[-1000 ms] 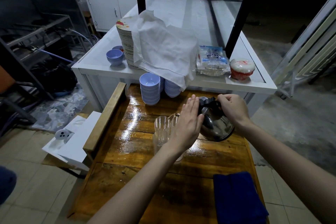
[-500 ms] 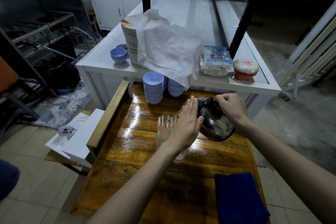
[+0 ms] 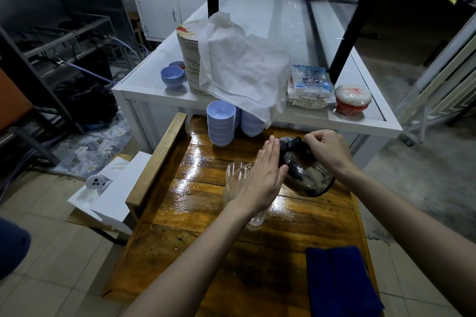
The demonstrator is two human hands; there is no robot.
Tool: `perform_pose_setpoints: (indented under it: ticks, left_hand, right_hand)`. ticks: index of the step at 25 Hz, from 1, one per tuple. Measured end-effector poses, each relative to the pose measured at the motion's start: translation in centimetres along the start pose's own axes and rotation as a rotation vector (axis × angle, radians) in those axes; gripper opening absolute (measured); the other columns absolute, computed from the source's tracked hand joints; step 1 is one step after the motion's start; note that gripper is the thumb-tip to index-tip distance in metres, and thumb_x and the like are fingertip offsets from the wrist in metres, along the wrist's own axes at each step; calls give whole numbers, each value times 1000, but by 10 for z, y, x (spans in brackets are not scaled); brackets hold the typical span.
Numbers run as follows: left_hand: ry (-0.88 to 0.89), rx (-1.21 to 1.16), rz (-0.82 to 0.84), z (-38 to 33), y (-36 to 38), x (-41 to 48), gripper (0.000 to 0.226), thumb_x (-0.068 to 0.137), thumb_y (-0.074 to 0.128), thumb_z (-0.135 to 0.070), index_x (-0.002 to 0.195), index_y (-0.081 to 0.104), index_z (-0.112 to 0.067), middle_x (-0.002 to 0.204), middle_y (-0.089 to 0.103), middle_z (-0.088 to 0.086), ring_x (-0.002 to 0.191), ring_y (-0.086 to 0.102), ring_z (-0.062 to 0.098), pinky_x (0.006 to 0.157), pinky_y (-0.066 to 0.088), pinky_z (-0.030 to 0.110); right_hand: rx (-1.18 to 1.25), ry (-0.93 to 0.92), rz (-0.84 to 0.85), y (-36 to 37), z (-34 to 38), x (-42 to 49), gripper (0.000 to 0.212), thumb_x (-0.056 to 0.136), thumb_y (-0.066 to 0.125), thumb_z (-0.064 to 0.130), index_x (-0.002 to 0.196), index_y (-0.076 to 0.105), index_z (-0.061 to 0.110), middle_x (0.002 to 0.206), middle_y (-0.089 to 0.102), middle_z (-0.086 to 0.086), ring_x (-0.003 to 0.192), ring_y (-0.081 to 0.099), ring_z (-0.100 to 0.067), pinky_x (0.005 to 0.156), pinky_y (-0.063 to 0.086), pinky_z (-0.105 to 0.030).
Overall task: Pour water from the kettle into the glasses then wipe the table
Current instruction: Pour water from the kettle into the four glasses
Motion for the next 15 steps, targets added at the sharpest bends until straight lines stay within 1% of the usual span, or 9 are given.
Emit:
perform_pose_setpoints:
  ticks: [2,6,11,15]
  left_hand:
    - [-6,-5,1,0,1,0,63,103,27,-32,153,-7,-12,162,-11,5,148,-13,10,121,-6,27]
    - [-8,14,-2,0,2,1,64,103,26,-33,152,-8,-12,162,-13,4,147,-15,10,122,-4,31]
    - [-9,16,-4,0,5,3,64,103,26,-34,152,-9,-12,162,-13,4,148,-14,9,122,-3,33]
    - [-7,19,-11,2,9,4,64,102,25,-34,153,-8,-13,162,-12,4,148,-14,9,122,-1,35]
  right_hand:
    - [-11,0,1,1,0,1,37,88,54,26,55,64,12,59,66,-7,57,59,-21,53,40,-31]
    - [-1,-12,2,-1,2,0,37,90,55,25,57,66,13,59,65,-5,55,56,-17,51,37,-29]
    - [22,1,-10,-1,-3,0,37,89,54,25,55,66,13,57,65,-4,55,57,-18,54,40,-32]
    - [16,5,-18,-1,-6,-1,37,88,54,26,57,67,11,58,66,-7,58,61,-24,56,45,-37]
Point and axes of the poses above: each hand's wrist, its own x-axis towards the middle knuckle, its own y-axis out of the palm, z = x × y, the point moved 7 cm from there along x, towards the middle knuckle
